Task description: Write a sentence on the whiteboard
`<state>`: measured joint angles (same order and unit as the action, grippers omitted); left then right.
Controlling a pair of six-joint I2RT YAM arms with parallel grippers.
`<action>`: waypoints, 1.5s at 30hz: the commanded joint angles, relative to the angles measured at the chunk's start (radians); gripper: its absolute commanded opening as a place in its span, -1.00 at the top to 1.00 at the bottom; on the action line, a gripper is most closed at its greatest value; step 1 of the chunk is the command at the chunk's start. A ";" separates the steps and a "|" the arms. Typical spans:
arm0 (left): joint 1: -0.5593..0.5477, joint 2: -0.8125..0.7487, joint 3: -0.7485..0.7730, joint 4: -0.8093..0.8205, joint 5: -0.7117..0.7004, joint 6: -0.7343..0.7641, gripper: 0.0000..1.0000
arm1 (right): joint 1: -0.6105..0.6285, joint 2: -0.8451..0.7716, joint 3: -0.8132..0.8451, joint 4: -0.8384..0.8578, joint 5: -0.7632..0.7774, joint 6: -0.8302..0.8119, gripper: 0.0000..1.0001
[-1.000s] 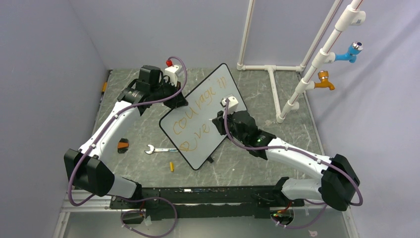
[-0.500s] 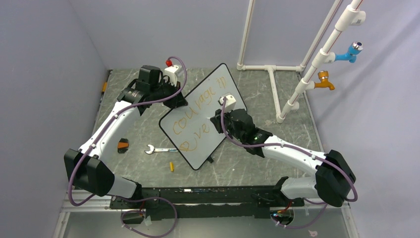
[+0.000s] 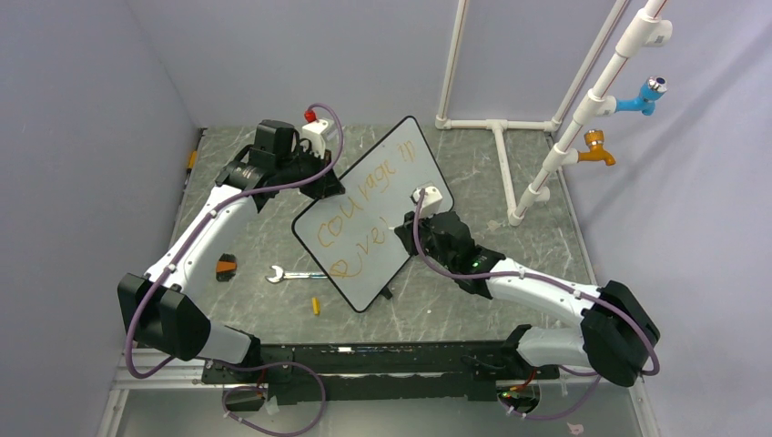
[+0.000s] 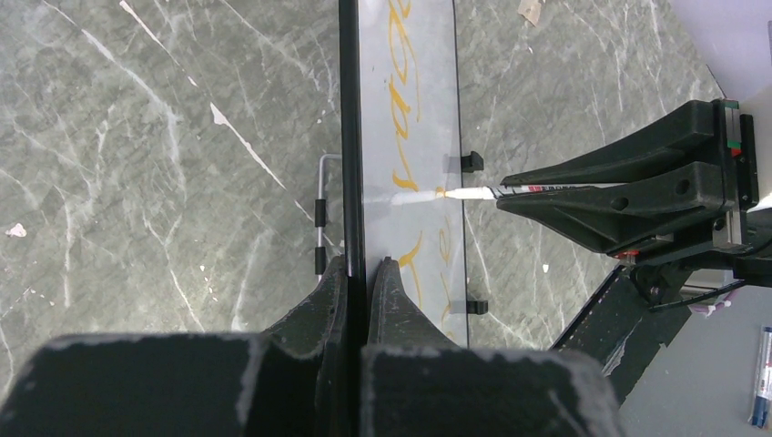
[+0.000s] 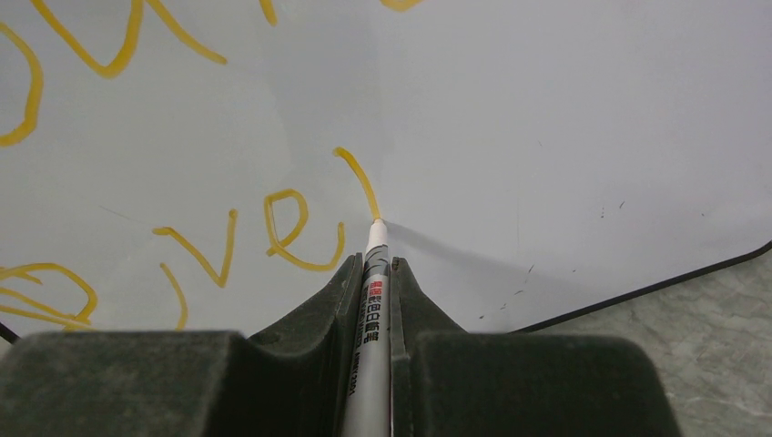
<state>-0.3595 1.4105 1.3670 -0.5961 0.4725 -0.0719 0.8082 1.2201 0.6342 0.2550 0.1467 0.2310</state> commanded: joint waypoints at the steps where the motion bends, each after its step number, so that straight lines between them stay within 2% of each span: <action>1: -0.002 -0.023 -0.013 -0.016 -0.138 0.129 1.00 | 0.001 -0.027 -0.009 -0.002 -0.028 0.026 1.00; 9: -0.003 -0.022 -0.011 -0.015 -0.137 0.130 1.00 | 0.000 -0.047 -0.001 -0.010 -0.029 0.030 1.00; 34: -0.004 -0.022 -0.012 -0.015 -0.132 0.129 1.00 | -0.030 0.070 0.184 -0.051 0.027 -0.045 1.00; 45: -0.006 -0.025 -0.012 -0.015 -0.135 0.130 1.00 | -0.046 -0.014 0.190 -0.082 0.032 -0.047 1.00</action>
<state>-0.3626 1.4044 1.3670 -0.5980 0.4660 -0.0719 0.7719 1.2724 0.7891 0.1658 0.1593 0.1898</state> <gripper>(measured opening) 0.054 0.135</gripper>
